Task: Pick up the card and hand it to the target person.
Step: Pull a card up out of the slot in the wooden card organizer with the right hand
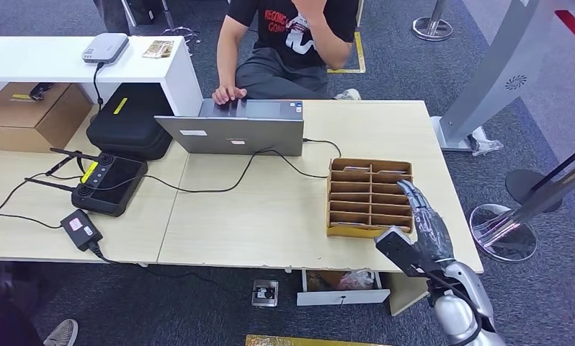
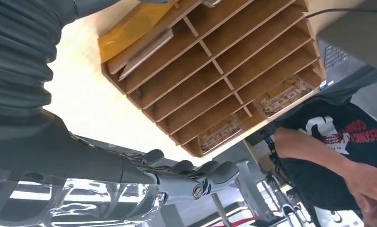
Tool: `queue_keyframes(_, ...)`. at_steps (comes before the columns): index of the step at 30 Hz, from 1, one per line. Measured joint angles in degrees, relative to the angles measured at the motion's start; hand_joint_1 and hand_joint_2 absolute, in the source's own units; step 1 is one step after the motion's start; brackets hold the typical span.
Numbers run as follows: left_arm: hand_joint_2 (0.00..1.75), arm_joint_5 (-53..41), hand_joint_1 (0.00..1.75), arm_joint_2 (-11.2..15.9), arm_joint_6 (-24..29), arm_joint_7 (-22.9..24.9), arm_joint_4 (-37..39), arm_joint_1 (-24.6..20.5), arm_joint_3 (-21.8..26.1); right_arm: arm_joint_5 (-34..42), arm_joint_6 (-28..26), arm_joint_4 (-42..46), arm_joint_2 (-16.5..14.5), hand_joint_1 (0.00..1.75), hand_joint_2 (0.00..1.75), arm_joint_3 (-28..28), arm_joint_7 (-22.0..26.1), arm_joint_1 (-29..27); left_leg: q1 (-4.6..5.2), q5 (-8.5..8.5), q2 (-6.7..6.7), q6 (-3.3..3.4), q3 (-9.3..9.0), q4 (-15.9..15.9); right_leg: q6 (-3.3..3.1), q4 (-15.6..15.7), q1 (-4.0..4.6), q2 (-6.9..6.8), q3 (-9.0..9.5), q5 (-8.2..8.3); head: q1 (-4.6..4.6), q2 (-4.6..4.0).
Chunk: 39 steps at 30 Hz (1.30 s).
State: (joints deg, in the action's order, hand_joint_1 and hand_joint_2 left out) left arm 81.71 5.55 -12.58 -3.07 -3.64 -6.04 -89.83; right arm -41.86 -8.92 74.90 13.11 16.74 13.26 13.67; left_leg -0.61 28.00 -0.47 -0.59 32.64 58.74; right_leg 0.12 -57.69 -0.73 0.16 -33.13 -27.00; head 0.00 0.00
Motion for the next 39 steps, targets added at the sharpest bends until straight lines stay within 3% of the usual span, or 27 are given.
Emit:
queue_keyframes(4,1.75,0.23,0.0,-0.03,-0.02,-0.02,0.08,0.07,0.04,-0.84,-0.74,-0.57,0.1,0.07,1.75,0.4,-0.52,0.23,0.0,0.01,-0.04,0.0,0.02,0.02,0.0,-0.02,0.0,-0.03,-0.01,-0.02,0.0,0.0)
queue_keyframes(15,1.75,0.74,0.0,-0.32,0.1,-0.04,0.34,0.1,-0.15,-2.04,-1.73,1.08,1.04,0.0,1.75,-0.05,-1.46,-0.69,0.01,0.0,-0.1,0.01,0.03,0.01,0.0,-0.01,0.0,-0.11,0.01,-0.03,0.0,0.0)
queue_keyframes(23,1.75,1.09,0.0,-0.51,0.22,-0.03,0.64,0.07,-0.17,-6.87,-3.48,3.33,2.0,0.0,1.75,-0.12,-3.77,-2.13,0.02,0.01,-0.14,0.0,0.06,0.05,0.01,-0.06,-0.02,-0.14,-0.03,-0.06,0.0,0.0)
queue_keyframes(39,1.75,2.71,0.0,-1.48,0.59,-0.09,1.86,0.14,-0.17,-17.07,-3.99,14.66,-0.3,0.0,1.75,-2.68,-8.58,-12.56,0.01,0.02,-0.21,0.0,0.06,0.03,0.0,-0.04,-0.01,-0.21,-0.01,-0.08,0.0,0.0)
